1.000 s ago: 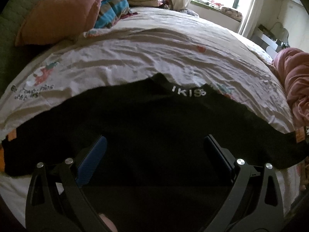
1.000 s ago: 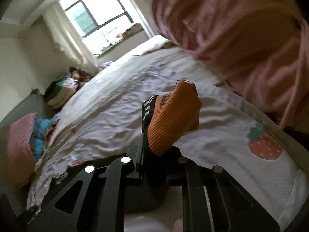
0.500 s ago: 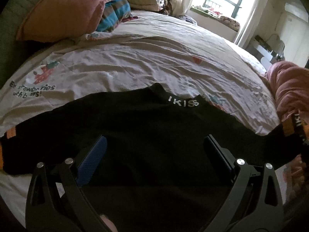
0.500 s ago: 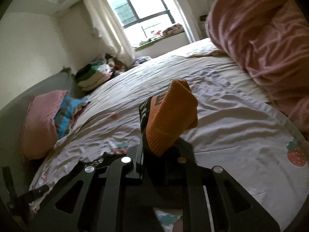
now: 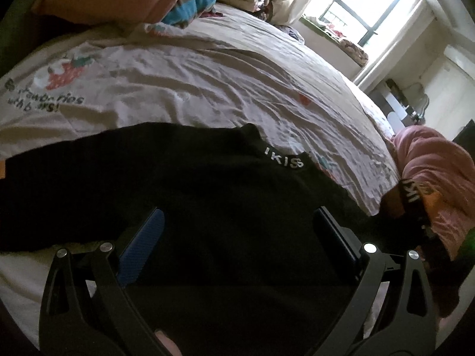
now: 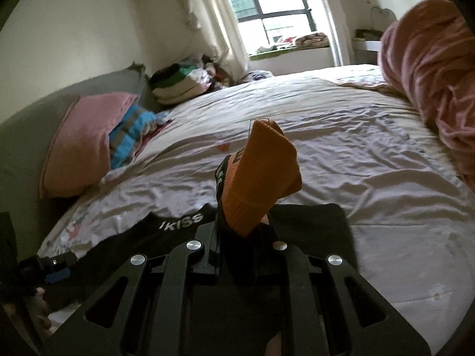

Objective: Fold small clothes
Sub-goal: 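Carry the sleeve across the shirt body toward the left gripper and release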

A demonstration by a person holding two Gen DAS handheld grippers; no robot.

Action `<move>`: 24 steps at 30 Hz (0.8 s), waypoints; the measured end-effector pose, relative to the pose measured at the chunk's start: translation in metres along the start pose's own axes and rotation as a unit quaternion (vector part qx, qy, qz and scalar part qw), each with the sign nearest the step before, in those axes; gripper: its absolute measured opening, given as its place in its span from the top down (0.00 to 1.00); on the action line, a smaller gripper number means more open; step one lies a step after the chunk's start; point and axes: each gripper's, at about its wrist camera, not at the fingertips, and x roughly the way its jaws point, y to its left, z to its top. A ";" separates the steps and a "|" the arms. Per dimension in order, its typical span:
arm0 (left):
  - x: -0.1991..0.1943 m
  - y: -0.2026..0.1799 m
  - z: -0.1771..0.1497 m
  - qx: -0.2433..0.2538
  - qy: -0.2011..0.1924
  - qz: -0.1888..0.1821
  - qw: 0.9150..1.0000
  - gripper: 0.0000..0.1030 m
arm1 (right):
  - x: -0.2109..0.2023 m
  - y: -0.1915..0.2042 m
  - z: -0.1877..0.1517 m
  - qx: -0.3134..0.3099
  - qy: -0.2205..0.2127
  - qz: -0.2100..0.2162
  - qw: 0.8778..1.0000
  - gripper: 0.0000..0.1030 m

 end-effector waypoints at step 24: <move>0.026 0.049 -0.010 -0.078 0.044 -0.081 0.993 0.19 | 0.075 0.091 -0.064 -0.063 0.106 0.091 0.988 0.56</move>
